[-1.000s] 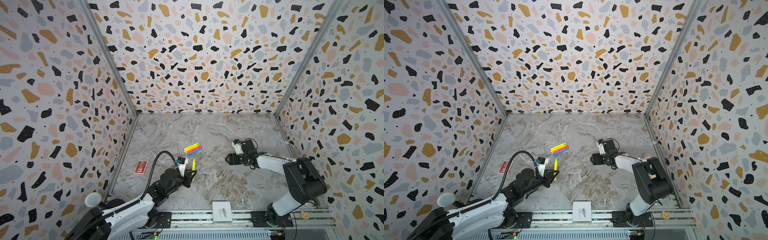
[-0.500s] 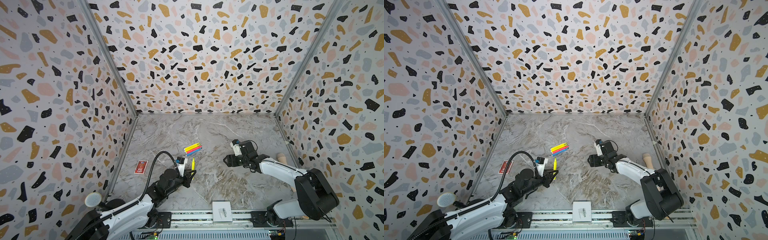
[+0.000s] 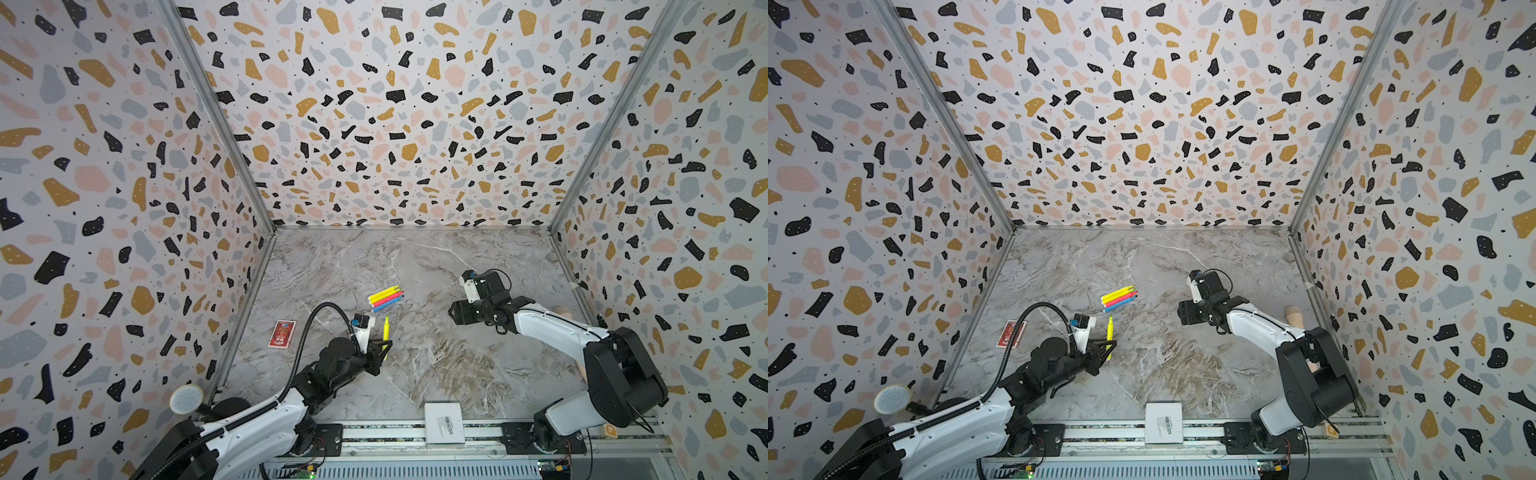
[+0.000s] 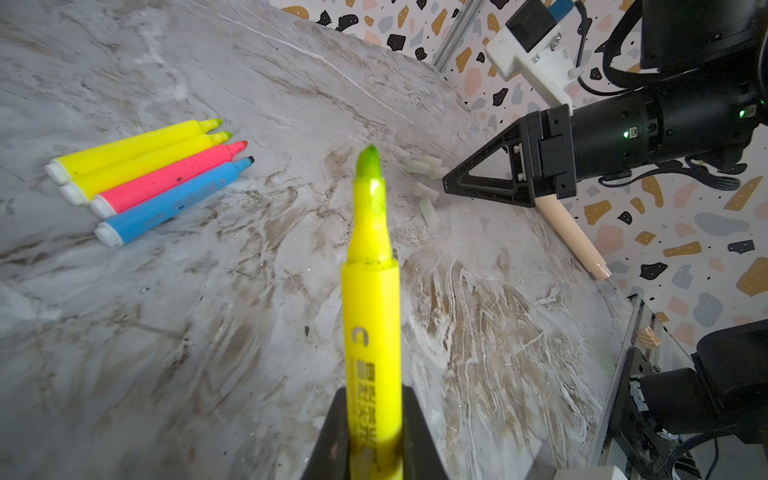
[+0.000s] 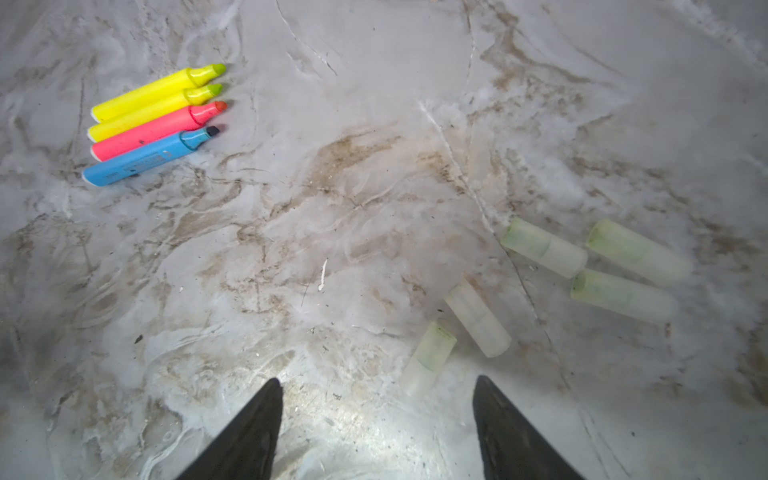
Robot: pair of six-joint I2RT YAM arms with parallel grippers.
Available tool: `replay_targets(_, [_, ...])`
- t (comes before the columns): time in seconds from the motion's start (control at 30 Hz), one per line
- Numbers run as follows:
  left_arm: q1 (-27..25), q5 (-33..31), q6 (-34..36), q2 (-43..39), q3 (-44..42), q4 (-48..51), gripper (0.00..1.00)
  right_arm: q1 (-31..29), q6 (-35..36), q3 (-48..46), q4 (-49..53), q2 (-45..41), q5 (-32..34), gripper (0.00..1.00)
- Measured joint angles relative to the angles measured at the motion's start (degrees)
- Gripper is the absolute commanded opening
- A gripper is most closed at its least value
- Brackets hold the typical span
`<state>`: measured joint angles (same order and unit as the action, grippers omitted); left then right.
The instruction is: Insert the pens into the pen caps
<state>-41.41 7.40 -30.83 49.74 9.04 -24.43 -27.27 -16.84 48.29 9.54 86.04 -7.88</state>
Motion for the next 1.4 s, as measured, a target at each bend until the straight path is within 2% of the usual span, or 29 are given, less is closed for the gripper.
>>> replay_targets(0.43, [0.0, -0.04, 0.0, 0.87, 0.0, -0.02, 0.0, 0.0, -0.22, 0.02, 0.35, 5.16, 0.61, 0.62])
replay_targets(0.87, [0.0, -0.04, 0.0, 0.68, -0.28, 0.02, 0.0, -0.96, -0.15, 3.67, -0.57, 10.69, -0.35, 0.63])
replay_targets(1.4, [0.0, -0.44, 0.0, -0.66, -0.7, 0.48, 0.0, -6.6, 0.22, 4.31, -2.84, 12.28, -4.48, 0.62])
